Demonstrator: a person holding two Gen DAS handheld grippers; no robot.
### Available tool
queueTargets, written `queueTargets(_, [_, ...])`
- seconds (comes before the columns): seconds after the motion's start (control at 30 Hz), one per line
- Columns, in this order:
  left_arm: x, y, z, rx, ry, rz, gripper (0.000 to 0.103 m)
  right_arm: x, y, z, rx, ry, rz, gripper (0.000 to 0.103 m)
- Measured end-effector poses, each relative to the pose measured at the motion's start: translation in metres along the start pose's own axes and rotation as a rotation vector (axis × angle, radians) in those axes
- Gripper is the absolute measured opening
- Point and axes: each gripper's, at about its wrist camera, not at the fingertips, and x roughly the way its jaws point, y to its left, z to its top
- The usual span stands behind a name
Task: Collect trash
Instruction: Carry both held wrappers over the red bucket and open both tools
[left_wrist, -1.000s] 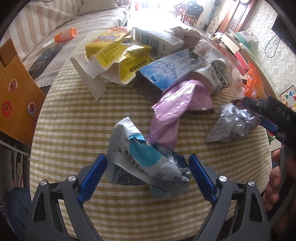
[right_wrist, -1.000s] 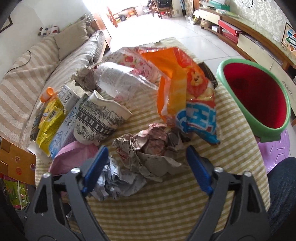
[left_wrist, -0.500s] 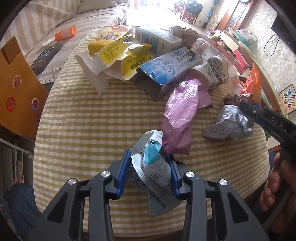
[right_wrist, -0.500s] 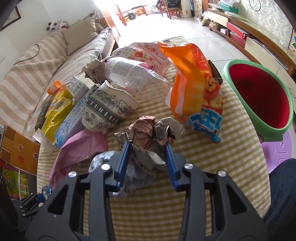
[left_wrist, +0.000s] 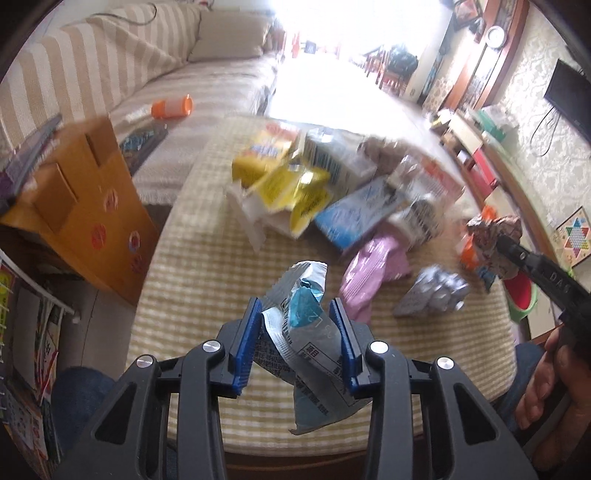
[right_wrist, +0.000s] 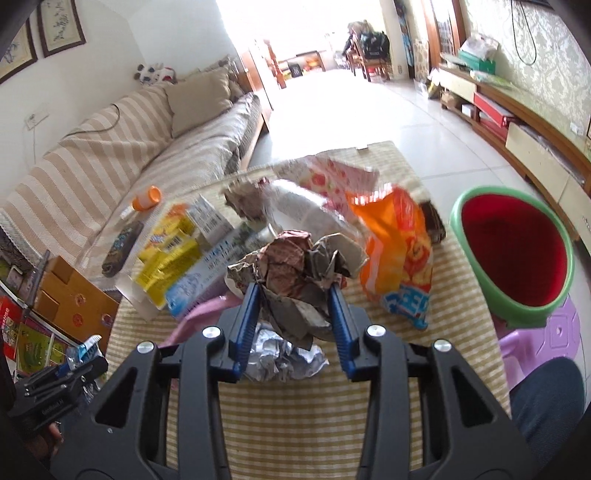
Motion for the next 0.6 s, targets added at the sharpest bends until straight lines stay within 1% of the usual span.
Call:
queueTargets(0.13, [-0.016, -0.016, 0.023, 0.033, -0.071, -0.032, 0.035, -0.018, -0.006, 0.018, 0.000, -0.055, 0.011, 0.037])
queueTargets(0.23, [-0.022, -0.037, 0.038, 0.072, -0.104, -0.056, 0.035, -0.028, -0.017, 0.030, 0.009, -0.087, 0.008, 0.037])
queueTargets(0.43, [-0.022, -0.087, 0.065, 0.142, -0.138, -0.103, 0.035, -0.044, -0.054, 0.049, 0.048, -0.115, -0.015, 0.037])
queueTargets(0.5, [-0.019, -0.106, 0.072, 0.171, -0.141, -0.118, 0.031, -0.049, -0.071, 0.054, 0.068, -0.120, -0.025, 0.037])
queueTargets(0.6, [-0.014, -0.135, 0.080, 0.209, -0.148, -0.152, 0.031, -0.055, -0.097, 0.061, 0.094, -0.131, -0.049, 0.037])
